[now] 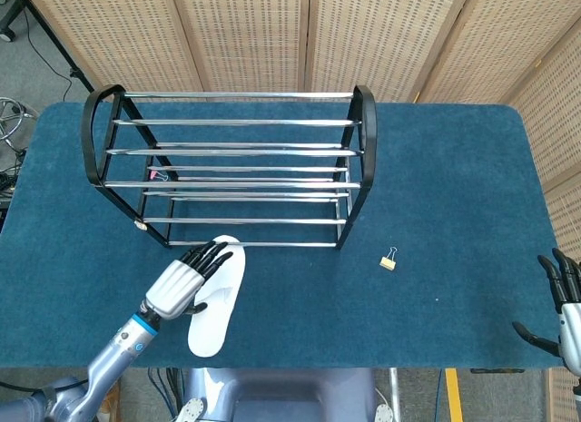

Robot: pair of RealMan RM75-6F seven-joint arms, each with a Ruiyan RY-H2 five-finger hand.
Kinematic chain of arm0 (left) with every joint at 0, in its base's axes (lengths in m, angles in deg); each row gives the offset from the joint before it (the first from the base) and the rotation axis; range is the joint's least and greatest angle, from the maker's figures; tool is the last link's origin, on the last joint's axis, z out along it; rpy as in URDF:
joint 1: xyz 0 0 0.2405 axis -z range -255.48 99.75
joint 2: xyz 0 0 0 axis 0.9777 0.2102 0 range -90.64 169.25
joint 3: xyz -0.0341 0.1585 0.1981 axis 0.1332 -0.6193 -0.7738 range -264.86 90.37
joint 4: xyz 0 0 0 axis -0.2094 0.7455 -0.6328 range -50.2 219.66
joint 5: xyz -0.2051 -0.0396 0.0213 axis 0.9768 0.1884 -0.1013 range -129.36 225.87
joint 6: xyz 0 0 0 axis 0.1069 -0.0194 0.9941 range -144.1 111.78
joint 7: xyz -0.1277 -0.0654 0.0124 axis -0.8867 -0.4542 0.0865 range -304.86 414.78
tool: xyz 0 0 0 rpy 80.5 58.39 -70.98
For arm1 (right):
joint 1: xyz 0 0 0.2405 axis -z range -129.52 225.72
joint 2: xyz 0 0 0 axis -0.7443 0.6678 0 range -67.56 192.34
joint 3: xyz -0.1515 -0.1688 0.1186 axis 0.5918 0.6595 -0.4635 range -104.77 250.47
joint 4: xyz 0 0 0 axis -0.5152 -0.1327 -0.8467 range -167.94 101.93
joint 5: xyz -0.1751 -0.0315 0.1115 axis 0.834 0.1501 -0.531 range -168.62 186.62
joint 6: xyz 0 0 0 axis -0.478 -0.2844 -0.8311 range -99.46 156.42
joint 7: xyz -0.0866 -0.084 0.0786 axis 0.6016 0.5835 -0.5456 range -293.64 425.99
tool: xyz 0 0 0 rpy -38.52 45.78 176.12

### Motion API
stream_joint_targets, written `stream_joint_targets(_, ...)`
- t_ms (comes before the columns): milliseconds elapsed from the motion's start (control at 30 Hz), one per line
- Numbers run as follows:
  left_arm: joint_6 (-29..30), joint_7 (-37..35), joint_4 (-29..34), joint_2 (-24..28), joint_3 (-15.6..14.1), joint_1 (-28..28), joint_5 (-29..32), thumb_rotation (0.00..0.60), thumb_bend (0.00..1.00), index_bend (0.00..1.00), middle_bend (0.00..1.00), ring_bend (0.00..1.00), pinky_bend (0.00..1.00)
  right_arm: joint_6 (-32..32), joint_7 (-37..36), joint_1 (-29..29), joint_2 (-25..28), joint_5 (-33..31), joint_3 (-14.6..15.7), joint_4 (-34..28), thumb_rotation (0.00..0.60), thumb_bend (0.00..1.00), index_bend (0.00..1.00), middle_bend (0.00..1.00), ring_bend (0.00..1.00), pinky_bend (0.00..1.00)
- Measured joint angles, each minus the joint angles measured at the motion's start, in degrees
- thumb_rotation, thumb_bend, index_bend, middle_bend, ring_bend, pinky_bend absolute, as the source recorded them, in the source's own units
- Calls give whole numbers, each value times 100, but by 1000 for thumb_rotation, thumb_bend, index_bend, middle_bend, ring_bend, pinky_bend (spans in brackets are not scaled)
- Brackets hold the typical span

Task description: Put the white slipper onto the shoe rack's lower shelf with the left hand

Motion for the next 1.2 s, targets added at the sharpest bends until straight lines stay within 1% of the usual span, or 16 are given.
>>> stream_joint_targets(133,-81,272,-120,-239,108,142,134,600,91,101,46,37,190,-23,-17,-5,2,-44,-10,5,600,0,0,0,0,0)
stream_joint_targets(267,-143,491,-253,-452,164,247,255,600,92,177,113,101,229,-42,-36,-12,5,-59,-12,16,600,0,0,0,0,0)
stream_joint_targets(433,7,558,-478,-658,146,294,236,600,94,276,196,180,284,-58,-49,-19,5,-74,-13,23,600,0,0,0,0,0)
stream_joint_targets(533,128,586,-626,-765,109,312,181,600,101,310,224,204,299,-68,-47,-22,5,-76,-10,23,600,0,0,0,0,0)
stream_joint_targets(600,192,620,-699,-822,85,327,144,600,150,326,236,215,308,-75,-47,-25,6,-74,-6,22,600,0,0,0,0,0)
stream_joint_targets(767,262,655,-804,-938,23,367,122,600,354,339,248,226,316,-89,-46,-30,11,-68,4,17,600,0,0,0,0,0)
stream_joint_targets(867,248,715,-835,-985,7,391,150,600,441,349,259,234,323,-95,-57,-31,20,-55,15,8,600,0,0,0,0,0)
stream_joint_targets(1000,226,775,-903,-1057,-2,410,231,600,452,375,290,255,332,-96,-68,-27,32,-64,18,1,600,0,0,0,0,0)
stream_joint_targets(1133,251,770,-955,-1083,-55,409,258,600,452,504,325,301,412,-102,-77,-29,39,-68,18,-4,600,0,0,0,0,0)
stream_joint_targets(1200,275,762,-980,-1085,-91,402,252,600,459,549,362,346,464,-109,-82,-31,40,-67,22,-3,600,0,0,0,0,0)
